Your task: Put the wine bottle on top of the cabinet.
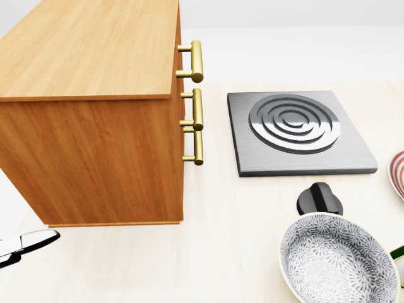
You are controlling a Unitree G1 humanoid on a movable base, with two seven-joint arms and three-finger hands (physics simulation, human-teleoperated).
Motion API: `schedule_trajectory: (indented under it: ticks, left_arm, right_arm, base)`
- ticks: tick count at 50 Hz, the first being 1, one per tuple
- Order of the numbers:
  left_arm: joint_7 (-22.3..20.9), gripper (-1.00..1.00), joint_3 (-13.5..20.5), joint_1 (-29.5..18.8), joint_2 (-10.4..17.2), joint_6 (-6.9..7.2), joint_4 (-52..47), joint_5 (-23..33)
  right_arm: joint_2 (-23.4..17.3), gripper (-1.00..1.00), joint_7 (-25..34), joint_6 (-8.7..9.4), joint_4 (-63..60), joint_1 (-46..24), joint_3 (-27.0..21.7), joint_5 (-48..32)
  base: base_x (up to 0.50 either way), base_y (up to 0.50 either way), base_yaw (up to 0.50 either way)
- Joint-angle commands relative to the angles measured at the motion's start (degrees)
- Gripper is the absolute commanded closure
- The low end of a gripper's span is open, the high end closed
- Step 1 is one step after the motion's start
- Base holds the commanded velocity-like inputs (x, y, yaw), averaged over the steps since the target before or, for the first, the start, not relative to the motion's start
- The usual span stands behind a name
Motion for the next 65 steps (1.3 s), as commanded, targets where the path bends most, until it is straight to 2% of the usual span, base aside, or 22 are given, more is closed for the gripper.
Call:
schedule_trajectory:
  ticks: [1, 16, 37, 42, 49, 51, 53, 59, 60, 61, 63, 64, 65]
  left_arm:
    - [0.0, -1.00, 0.0, 0.0, 0.0, 0.00, 0.0, 0.0]
    - [0.1, -1.00, 0.0, 0.0, 0.0, 0.00, -0.1, -0.1]
    - [0.2, -1.00, -0.2, -0.1, 0.0, 0.00, -0.1, 0.2]
    - [0.2, -1.00, -0.4, -0.2, 0.0, 0.00, -0.1, 0.3]
    - [0.2, -1.00, -0.3, -0.2, 0.1, 0.00, -0.6, 0.1]
    - [0.1, -1.00, 0.0, -0.1, 0.1, 0.00, -1.0, -0.1]
    - [0.1, -1.00, 0.1, -0.2, 0.0, 0.00, -1.1, -0.1]
    - [0.0, -1.00, 0.2, 0.0, 0.0, 0.00, -1.1, -0.4]
    - [-0.1, -1.00, 0.6, -0.1, 0.1, 0.00, -1.5, -0.7]
    - [-0.1, -1.00, 0.7, 0.0, 0.1, 0.00, -1.4, -0.8]
    - [-0.1, -1.00, 0.6, -0.1, 0.0, 0.00, -1.1, -0.6]
    - [-0.1, -1.00, 0.7, 0.0, 0.0, 0.00, -1.1, -0.7]
    - [-0.1, -1.00, 0.7, 0.0, 0.0, 0.00, -1.2, -0.7]
  right_arm:
    - [0.4, 0.85, 0.0, 0.00, -0.4, 0.5, -0.5, 2.4]
    - [1.0, 0.87, 0.0, 0.00, -8.3, 1.2, -2.2, 0.5]
    - [0.2, 0.89, 0.0, 0.00, -20.9, 1.5, -7.4, -0.6]
    - [-0.6, 0.89, 0.0, 0.00, -27.4, 0.4, -9.0, 0.6]
    - [-3.5, 0.89, 0.3, 0.00, -35.0, -4.0, -8.6, 2.9]
    - [-4.7, 0.90, 0.4, 0.00, -36.6, -5.5, -8.2, 3.0]
    - [-6.6, 1.00, 1.4, 0.00, -37.7, -8.8, -7.0, 4.6]
    - [-9.1, 1.00, 3.0, 0.00, -31.4, -15.0, -1.6, 5.7]
    - [-10.2, 1.00, 3.5, 0.00, -26.6, -20.3, 0.0, 8.0]
    - [-12.3, 1.00, 4.6, 0.00, -23.8, -23.0, 2.8, 7.9]
    - [-13.6, 0.96, 5.1, 0.00, -21.5, -26.5, 5.3, 7.3]
    - [-15.3, 0.89, 6.8, 0.00, -17.7, -32.5, 8.8, 7.1]
    - [-15.6, 0.90, 7.8, 0.00, -15.7, -35.1, 10.5, 6.1]
  base:
    - [0.00, 0.00, 0.00]
    - [0.00, 0.00, 0.00]
    - [0.00, 0.00, 0.00]
    - [0.00, 0.00, 0.00]
    - [0.00, 0.00, 0.00]
    - [0.00, 0.00, 0.00]
    - [0.00, 0.00, 0.00]
    - [0.00, 0.00, 0.00]
    - [0.00, 0.00, 0.00]
    - [0.00, 0.00, 0.00]
    - [0.00, 0.00, 0.00]
    - [0.00, 0.00, 0.00]
    - [0.00, 0.00, 0.00]
